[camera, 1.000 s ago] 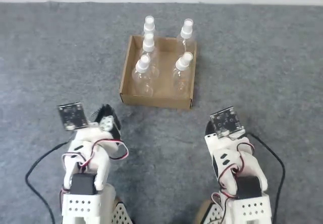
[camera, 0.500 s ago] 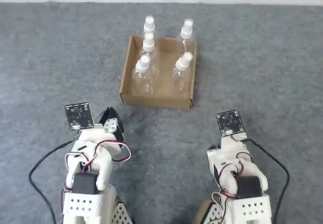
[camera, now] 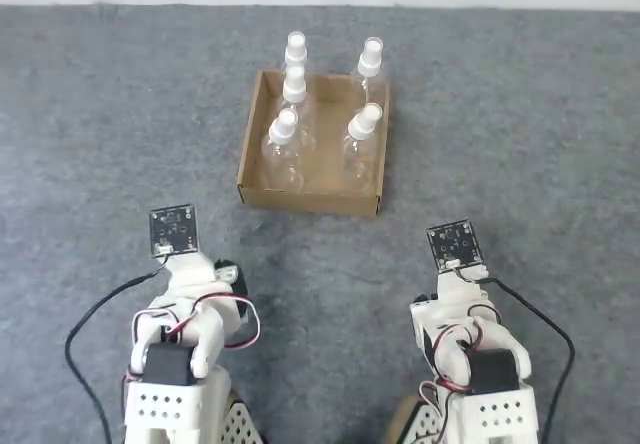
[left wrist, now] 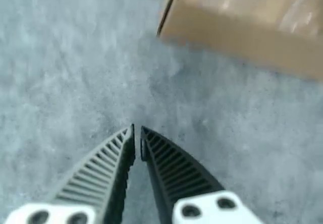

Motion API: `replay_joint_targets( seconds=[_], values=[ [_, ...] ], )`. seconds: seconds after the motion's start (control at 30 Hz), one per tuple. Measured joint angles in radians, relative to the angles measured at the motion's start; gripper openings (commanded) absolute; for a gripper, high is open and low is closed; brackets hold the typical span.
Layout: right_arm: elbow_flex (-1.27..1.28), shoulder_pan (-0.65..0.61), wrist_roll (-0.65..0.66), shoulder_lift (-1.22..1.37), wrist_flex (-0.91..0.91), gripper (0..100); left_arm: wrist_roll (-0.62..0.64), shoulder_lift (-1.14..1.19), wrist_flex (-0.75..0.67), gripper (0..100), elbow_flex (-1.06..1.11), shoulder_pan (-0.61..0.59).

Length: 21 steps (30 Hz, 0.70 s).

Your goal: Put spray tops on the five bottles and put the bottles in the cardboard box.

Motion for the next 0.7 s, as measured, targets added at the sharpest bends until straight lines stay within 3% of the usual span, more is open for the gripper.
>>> replay_joint_targets(
  seconds=[0.37, 0.7],
  values=[
    [0.000, 0.092, 0.000, 0.000, 0.000, 0.6, 0.000, 0.000, 0.011, 1, 0.000, 0.000],
    [0.000, 0.095, 0.000, 0.000, 0.000, 0.6, 0.000, 0.000, 0.011, 1, 0.000, 0.000]
  ],
)
